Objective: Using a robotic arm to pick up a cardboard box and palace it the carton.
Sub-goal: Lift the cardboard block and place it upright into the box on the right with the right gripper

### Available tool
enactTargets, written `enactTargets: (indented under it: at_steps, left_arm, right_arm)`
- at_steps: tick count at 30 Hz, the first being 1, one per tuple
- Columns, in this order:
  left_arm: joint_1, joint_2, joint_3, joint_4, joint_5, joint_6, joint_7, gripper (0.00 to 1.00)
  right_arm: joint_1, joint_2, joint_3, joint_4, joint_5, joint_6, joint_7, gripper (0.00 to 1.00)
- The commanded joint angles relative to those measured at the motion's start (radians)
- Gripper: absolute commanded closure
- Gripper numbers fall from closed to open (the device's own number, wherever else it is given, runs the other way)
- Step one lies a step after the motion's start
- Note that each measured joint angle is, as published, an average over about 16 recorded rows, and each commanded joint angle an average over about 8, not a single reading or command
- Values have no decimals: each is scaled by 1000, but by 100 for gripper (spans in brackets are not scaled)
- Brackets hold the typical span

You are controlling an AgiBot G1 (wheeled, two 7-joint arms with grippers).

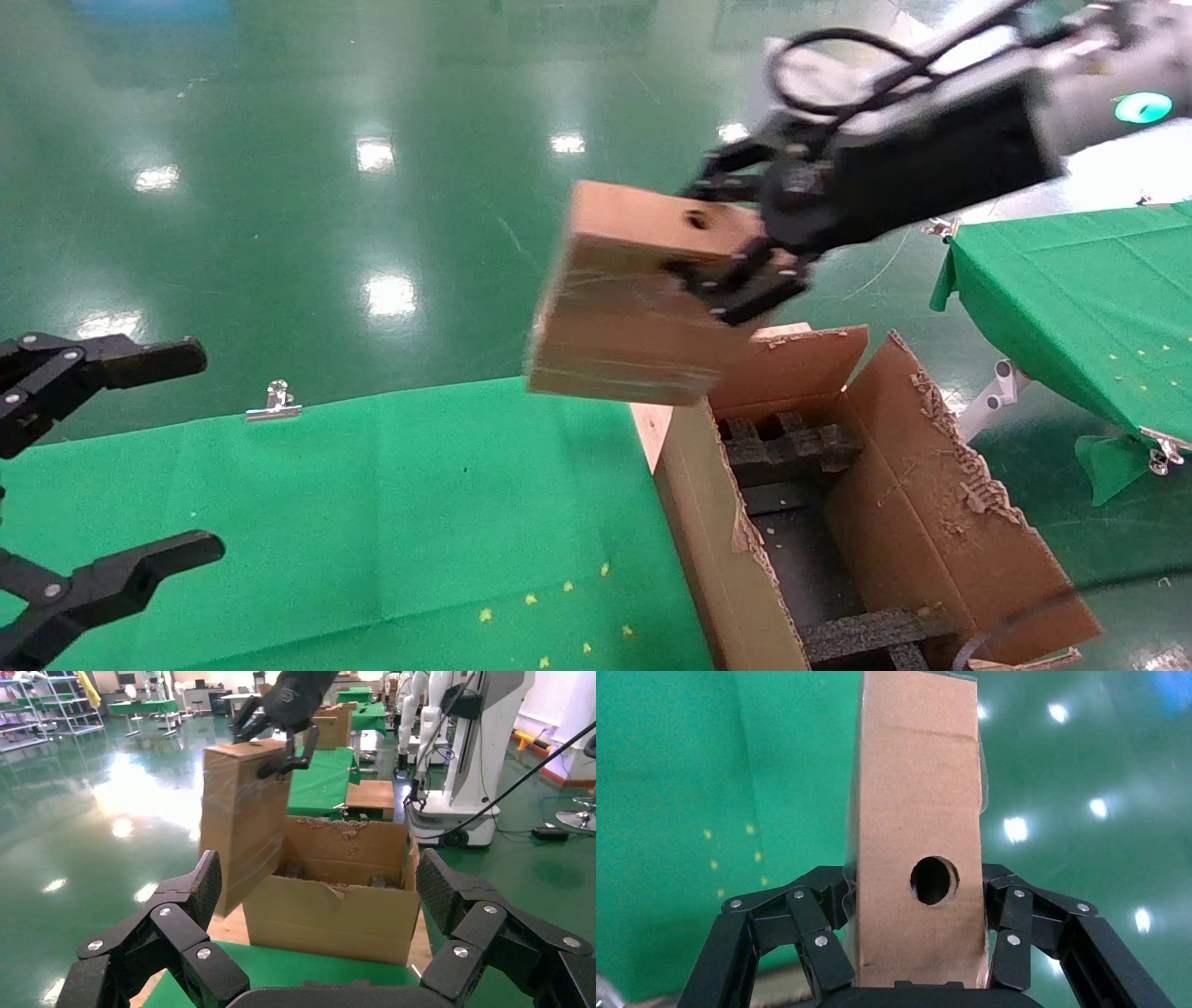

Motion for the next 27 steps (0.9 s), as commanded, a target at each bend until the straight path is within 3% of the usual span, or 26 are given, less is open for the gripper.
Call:
enactTargets:
  at_steps: [1, 18, 27]
  left_arm:
    - [0, 0, 0, 0, 0, 0, 0, 0]
    - [0, 0, 0, 0, 0, 0, 0, 0]
    - [0, 0, 0, 0, 0, 0, 0, 0]
  right_arm:
    - [12, 35, -16, 3, 5, 0, 7, 100]
    - [79, 456, -145, 293, -64, 10, 217, 100]
    - [68, 540, -186, 412, -86, 26, 302, 100]
